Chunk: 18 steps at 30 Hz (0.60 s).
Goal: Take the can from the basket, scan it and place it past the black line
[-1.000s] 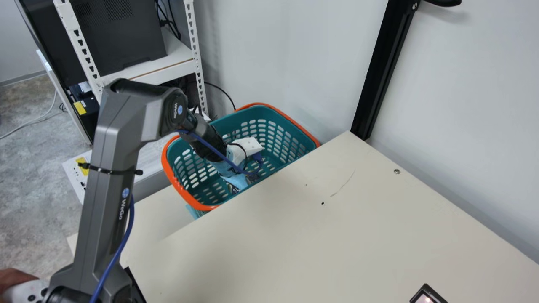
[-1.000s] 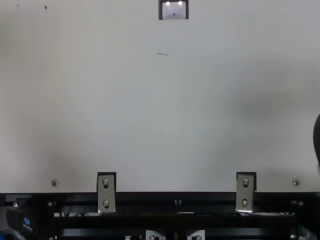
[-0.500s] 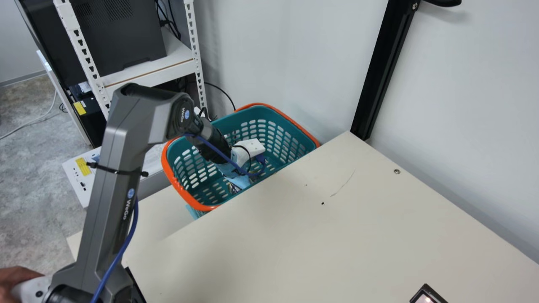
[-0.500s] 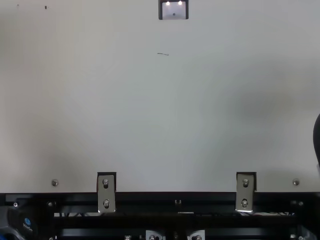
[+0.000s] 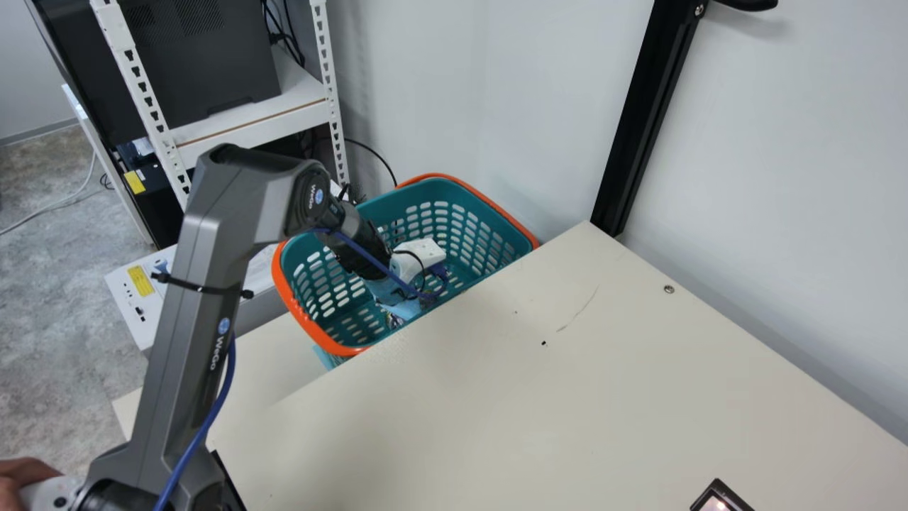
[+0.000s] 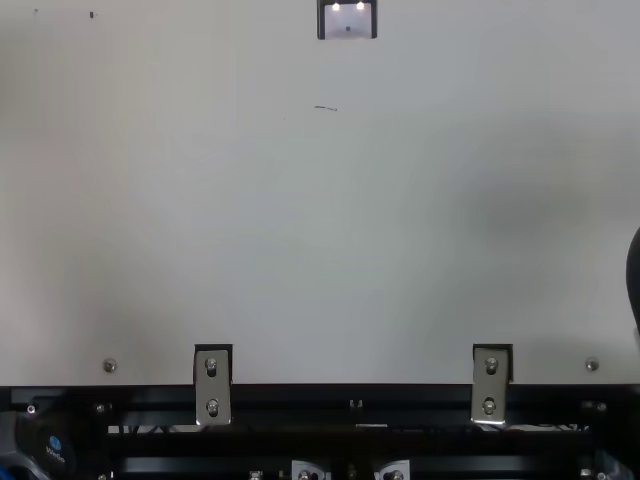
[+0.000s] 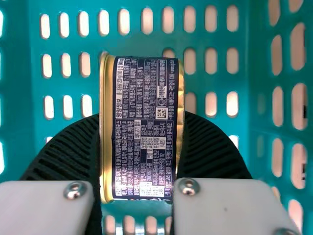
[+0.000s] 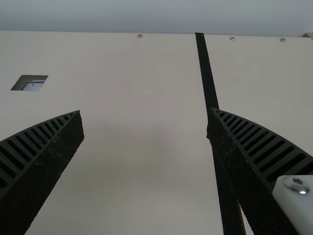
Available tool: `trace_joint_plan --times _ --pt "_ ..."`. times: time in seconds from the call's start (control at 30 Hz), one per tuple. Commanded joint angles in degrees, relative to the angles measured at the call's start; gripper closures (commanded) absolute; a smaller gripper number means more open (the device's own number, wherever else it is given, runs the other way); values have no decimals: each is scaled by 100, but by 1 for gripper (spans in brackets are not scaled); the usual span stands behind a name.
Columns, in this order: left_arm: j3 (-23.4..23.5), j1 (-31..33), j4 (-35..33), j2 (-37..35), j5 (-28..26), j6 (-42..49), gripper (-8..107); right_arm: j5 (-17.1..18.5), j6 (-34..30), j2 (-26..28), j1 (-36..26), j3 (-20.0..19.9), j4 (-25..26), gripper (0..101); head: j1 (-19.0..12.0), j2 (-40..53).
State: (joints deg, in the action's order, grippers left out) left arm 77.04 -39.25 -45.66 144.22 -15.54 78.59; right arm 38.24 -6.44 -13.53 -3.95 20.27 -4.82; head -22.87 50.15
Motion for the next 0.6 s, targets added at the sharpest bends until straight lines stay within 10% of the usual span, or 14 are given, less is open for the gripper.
trace_joint_plan --times 0.0,0.57 --pt "-12 -25 -15 -28 -51 -9 89 0 0 0 0 0 0 0 -213 242" --pt "-266 -301 -335 -900 -324 168 89 0 0 0 0 0 0 0 -213 242"
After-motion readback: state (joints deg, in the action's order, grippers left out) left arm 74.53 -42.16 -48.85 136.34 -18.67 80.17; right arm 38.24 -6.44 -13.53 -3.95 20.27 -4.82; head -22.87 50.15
